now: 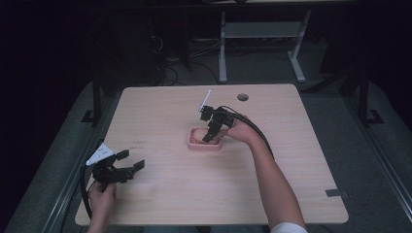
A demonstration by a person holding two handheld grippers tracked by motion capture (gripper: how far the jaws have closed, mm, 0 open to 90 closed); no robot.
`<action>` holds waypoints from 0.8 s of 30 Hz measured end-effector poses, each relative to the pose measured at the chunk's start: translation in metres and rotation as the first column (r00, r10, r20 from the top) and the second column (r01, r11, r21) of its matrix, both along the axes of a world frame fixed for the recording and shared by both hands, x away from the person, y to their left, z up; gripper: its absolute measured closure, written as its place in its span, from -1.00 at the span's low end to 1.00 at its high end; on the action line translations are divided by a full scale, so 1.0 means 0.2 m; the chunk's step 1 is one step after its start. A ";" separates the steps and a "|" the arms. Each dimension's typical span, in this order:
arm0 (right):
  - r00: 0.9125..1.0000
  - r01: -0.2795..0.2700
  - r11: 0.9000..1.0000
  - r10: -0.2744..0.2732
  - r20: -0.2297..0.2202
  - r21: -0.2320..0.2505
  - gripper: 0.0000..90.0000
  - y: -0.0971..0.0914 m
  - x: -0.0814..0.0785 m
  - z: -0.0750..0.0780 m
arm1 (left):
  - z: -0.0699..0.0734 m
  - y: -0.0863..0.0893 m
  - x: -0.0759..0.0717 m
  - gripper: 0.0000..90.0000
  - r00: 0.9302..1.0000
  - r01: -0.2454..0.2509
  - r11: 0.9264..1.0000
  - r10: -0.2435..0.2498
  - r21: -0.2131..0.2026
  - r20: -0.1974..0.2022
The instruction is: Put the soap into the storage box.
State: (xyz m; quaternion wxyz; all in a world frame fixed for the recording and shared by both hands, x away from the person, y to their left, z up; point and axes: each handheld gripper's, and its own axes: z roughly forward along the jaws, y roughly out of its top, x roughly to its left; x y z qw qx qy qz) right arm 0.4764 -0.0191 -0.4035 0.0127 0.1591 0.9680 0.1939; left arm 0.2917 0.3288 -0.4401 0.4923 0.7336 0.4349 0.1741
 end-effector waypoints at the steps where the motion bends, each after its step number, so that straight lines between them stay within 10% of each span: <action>1: 1.000 0.000 1.000 0.000 0.002 0.000 -0.40 -0.01 0.00 0.00 | 0.00 0.00 0.00 -0.68 1.000 -0.001 1.000 0.001 0.002 -0.001; 24: 0.999 0.044 0.999 -0.044 0.013 0.021 -0.42 -0.16 -0.07 0.03 | 0.00 -0.01 0.00 -0.68 1.000 0.004 1.000 -0.004 0.004 0.000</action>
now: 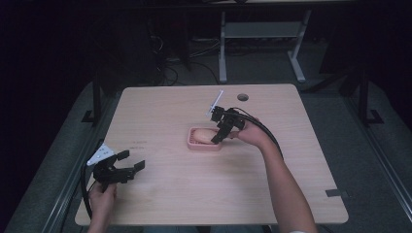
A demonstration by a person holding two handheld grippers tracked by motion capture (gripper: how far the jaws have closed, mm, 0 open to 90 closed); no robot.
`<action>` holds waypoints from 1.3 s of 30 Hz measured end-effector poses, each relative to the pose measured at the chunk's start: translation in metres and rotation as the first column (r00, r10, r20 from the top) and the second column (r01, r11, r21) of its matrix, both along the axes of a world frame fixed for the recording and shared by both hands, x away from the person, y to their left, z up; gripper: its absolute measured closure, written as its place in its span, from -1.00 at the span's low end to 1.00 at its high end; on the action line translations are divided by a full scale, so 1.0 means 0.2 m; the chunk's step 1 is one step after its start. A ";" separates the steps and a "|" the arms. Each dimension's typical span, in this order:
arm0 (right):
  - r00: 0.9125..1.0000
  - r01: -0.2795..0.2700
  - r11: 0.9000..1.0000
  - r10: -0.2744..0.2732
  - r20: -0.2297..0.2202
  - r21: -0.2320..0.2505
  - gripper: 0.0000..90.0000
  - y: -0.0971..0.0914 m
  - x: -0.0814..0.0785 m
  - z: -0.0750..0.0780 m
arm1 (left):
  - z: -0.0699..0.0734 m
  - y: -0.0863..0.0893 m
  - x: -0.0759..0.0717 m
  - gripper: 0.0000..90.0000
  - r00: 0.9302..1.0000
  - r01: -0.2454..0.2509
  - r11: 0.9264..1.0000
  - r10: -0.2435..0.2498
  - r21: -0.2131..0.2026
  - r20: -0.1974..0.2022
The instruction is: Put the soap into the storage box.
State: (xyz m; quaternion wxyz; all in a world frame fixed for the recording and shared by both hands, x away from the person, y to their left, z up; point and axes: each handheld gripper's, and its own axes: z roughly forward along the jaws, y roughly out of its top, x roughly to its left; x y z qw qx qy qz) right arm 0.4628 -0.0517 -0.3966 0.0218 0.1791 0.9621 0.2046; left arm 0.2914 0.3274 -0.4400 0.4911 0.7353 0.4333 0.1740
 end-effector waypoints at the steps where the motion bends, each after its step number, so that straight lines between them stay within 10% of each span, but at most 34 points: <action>1: 1.000 0.000 1.000 0.000 0.000 0.001 -0.42 0.00 0.00 0.00 | 0.00 0.00 0.00 -0.68 1.000 0.000 1.000 0.000 0.002 0.000; 39: 0.999 0.041 0.999 -0.041 0.002 -0.010 -0.43 -0.18 -0.11 0.03 | 0.00 -0.01 0.00 -0.68 1.000 0.001 1.000 -0.001 0.006 -0.001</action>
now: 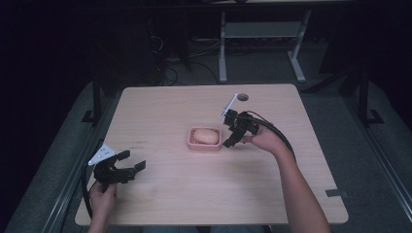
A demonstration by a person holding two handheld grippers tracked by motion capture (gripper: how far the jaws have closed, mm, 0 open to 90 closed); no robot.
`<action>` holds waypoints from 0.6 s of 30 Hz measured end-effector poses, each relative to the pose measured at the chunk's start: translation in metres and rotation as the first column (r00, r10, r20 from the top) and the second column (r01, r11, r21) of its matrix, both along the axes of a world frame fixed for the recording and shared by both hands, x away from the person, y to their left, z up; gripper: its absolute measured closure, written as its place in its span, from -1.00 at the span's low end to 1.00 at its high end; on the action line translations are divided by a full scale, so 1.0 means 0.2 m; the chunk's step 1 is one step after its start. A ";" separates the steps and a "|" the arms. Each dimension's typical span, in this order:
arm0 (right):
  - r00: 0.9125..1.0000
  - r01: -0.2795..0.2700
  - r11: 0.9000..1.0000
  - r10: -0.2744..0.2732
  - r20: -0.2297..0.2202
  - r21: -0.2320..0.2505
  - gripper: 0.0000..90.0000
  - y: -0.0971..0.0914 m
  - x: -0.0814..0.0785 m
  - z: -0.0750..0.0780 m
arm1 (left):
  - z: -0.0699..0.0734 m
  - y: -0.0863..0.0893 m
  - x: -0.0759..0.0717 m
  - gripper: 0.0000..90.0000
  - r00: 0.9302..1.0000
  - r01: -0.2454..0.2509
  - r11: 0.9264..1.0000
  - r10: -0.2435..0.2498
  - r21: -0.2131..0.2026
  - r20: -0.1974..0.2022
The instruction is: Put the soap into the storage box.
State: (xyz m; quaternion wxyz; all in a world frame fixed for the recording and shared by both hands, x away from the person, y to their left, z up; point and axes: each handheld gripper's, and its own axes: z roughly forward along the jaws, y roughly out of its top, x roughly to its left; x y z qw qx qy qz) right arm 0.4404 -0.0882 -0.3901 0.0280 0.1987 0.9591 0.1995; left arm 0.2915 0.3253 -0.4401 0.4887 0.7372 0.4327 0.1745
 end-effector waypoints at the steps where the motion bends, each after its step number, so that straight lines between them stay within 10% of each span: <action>1: 1.000 0.000 1.000 0.000 0.000 -0.003 -0.43 0.00 0.00 0.00 | 0.00 0.00 0.00 -0.68 1.000 -0.001 1.000 0.001 0.002 0.000; 18: 1.000 0.015 1.000 -0.015 0.004 0.016 -0.43 -0.09 -0.06 -0.02 | 0.00 -0.01 0.00 -0.68 1.000 0.003 1.000 -0.003 0.007 -0.002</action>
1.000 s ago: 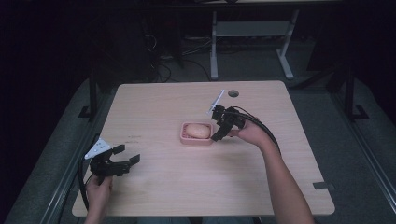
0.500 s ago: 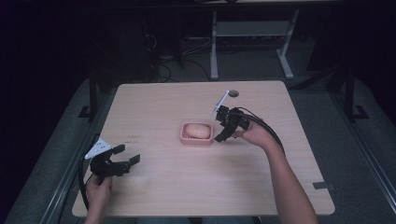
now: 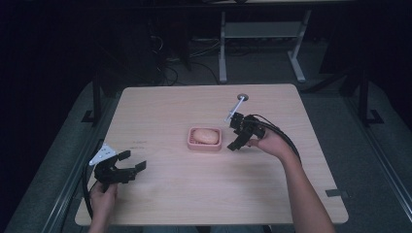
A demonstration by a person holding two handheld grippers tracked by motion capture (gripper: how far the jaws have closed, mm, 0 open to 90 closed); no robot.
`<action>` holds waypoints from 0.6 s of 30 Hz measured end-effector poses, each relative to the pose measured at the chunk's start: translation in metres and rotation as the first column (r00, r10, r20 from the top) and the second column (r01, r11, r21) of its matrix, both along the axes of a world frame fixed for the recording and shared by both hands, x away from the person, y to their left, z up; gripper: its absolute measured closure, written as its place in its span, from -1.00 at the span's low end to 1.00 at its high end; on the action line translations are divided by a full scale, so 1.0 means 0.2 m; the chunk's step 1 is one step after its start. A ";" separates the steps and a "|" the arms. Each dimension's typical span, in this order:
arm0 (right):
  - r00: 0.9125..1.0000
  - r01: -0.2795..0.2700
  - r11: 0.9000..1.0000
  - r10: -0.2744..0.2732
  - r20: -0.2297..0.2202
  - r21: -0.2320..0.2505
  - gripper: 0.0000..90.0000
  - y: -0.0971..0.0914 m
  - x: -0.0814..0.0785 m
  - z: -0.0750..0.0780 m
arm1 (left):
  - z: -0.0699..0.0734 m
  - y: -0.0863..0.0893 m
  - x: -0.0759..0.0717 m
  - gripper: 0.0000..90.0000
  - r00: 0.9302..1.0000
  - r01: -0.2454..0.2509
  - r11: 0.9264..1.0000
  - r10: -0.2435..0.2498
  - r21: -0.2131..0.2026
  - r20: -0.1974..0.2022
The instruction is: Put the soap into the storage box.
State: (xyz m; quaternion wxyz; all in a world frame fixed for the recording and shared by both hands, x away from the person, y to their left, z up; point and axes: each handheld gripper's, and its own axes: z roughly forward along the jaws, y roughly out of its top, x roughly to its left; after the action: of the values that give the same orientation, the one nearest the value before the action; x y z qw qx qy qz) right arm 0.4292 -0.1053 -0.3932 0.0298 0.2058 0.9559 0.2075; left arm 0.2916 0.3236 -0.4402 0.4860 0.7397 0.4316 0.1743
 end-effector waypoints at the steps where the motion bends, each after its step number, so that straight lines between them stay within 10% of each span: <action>1: 1.000 0.000 1.000 0.000 0.007 0.005 -0.43 0.00 0.00 0.00 | 0.00 0.00 0.00 -0.68 1.000 0.000 1.000 0.000 -0.001 0.001; 18: 1.000 0.031 0.999 -0.031 0.000 0.019 -0.45 -0.10 -0.06 -0.06 | 0.00 -0.01 0.00 -0.68 1.000 0.004 1.000 -0.004 0.007 0.000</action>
State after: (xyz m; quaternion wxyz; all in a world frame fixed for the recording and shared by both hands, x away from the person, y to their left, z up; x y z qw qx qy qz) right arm 0.4167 -0.1261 -0.4056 0.0313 0.2206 0.9505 0.2164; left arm 0.2916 0.3223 -0.4404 0.4837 0.7422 0.4296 0.1750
